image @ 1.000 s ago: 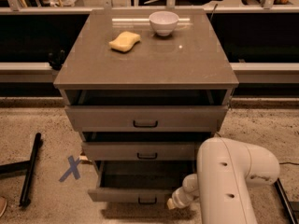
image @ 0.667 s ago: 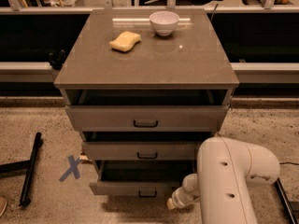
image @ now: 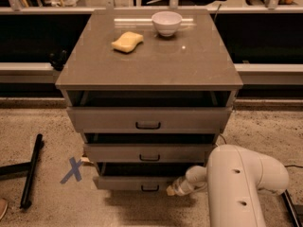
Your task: Close bottom drawer
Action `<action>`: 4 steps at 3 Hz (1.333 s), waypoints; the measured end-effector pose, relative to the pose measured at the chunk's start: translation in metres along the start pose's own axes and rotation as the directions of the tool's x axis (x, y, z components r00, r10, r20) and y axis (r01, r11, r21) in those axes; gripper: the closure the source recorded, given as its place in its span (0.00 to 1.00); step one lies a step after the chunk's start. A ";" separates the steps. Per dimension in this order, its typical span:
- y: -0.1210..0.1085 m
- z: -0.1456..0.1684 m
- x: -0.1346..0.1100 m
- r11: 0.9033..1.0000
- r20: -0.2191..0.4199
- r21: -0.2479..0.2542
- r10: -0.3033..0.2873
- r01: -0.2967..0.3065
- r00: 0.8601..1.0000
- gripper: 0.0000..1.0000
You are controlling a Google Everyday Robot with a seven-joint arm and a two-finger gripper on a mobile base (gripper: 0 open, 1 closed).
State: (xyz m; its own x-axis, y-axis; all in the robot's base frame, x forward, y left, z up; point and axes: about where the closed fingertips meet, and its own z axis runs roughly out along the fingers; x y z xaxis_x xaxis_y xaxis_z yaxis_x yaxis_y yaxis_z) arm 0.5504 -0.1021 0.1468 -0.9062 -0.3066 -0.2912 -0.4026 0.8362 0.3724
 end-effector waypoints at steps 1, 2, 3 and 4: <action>0.001 0.000 0.001 1.000 0.000 0.000 0.000 0.000 1.000 1.00; -0.004 -0.001 -0.031 1.000 0.055 -0.014 -0.008 0.009 0.998 1.00; -0.007 -0.003 -0.062 0.999 0.115 -0.031 -0.019 0.023 0.993 1.00; -0.015 -0.005 -0.061 0.999 0.144 -0.051 -0.001 0.008 0.990 1.00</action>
Offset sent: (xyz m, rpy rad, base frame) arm 0.1044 0.0162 0.0340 0.1139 -0.1606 -0.0318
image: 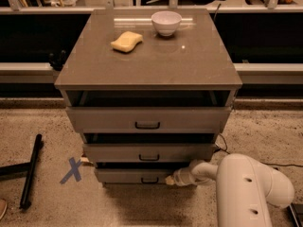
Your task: Close bottom drawer
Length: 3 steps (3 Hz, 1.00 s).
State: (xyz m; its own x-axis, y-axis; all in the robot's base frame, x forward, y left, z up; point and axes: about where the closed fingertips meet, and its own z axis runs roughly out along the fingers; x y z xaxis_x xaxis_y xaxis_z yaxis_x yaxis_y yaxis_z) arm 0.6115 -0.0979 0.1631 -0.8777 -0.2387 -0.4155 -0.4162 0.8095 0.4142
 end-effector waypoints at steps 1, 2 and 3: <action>-0.007 -0.005 0.013 1.000 0.014 -0.016 0.017 -0.017 1.000 1.00; -0.012 -0.020 0.034 0.999 0.019 -0.034 0.022 -0.021 1.000 1.00; -0.017 -0.045 0.056 0.997 0.006 -0.080 0.003 -0.003 1.000 1.00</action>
Offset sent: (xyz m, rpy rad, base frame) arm -0.0561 -0.0580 0.0020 0.0640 0.0040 -0.0168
